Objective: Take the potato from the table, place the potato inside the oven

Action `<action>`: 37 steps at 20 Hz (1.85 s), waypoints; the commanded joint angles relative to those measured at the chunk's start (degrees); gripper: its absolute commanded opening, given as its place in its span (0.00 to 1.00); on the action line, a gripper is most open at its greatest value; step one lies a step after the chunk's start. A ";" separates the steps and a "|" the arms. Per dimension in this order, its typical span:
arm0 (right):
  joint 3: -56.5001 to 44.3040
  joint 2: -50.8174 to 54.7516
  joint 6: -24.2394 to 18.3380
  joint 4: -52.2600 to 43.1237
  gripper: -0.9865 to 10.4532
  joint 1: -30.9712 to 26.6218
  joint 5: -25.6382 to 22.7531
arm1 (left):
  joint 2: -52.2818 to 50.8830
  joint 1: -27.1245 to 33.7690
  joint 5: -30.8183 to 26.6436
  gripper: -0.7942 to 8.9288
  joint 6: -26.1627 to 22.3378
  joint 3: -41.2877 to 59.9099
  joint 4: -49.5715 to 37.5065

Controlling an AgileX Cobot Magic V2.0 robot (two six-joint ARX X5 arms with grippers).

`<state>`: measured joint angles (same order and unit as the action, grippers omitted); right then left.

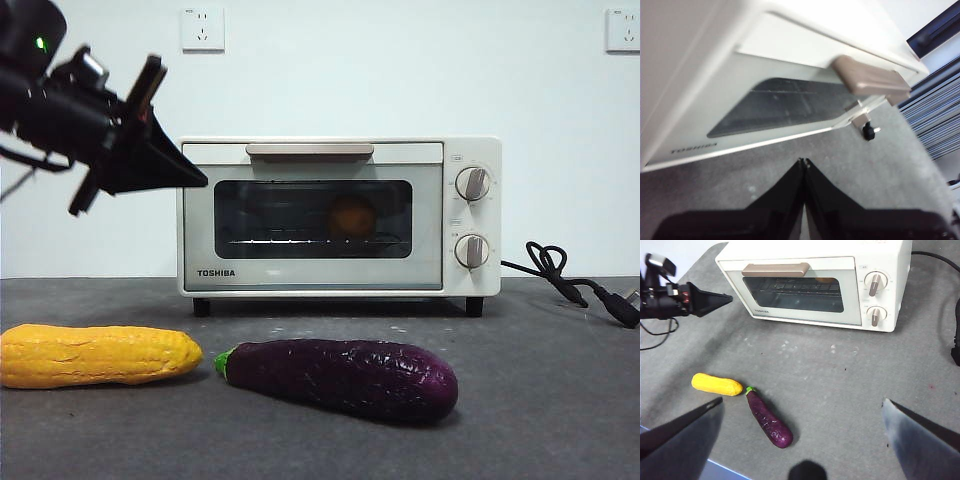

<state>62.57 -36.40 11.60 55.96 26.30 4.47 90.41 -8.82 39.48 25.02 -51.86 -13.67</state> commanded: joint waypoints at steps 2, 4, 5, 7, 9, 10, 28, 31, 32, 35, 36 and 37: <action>-0.11 -0.04 -1.77 -0.15 0.58 0.17 0.07 | -6.36 -1.42 -3.93 0.07 -8.68 0.00 9.09; -0.11 -0.28 -2.54 -0.15 0.58 0.17 0.07 | -10.03 -2.21 -6.60 0.07 -11.04 0.00 13.88; -0.11 -0.35 -2.73 -0.15 0.58 0.17 0.07 | -11.78 -2.58 -7.85 0.07 -12.13 0.00 16.00; -0.11 -0.63 -3.32 -0.17 0.58 0.17 0.11 | -16.02 -3.56 -10.80 0.07 -14.45 0.00 20.94; -0.11 -1.09 -4.20 -0.13 0.58 0.17 0.11 | -20.04 -4.50 -13.38 0.07 -15.98 0.00 25.16; -0.11 -1.33 -4.52 -0.13 0.58 0.17 0.11 | -22.29 -5.01 -14.49 0.07 -16.66 0.00 27.32; -0.11 -7.13 -7.61 0.28 0.56 0.17 6.19 | -51.93 -10.82 -25.18 0.07 -17.59 0.00 51.21; -0.11 -7.56 -7.63 1.01 0.40 0.17 6.16 | -53.31 -10.82 -25.94 0.07 -17.59 0.00 53.22; -0.11 -7.67 -7.63 1.40 0.30 0.17 6.16 | -53.59 -10.82 -25.92 0.07 -17.59 0.00 53.64; -0.11 -7.85 -7.69 1.81 0.06 0.17 6.14 | -53.70 -10.82 -25.92 0.07 -17.59 0.00 53.86; -0.11 -7.85 -7.69 1.81 0.08 0.17 6.14 | -53.70 -10.82 -25.88 0.07 -17.59 0.00 53.86; -0.11 -7.85 -7.69 1.81 0.08 0.17 6.14 | -53.70 -10.82 -25.88 0.07 -17.59 0.00 53.86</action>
<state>62.57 -44.27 4.47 57.95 26.30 10.52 36.77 -19.53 13.80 8.03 -51.86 40.29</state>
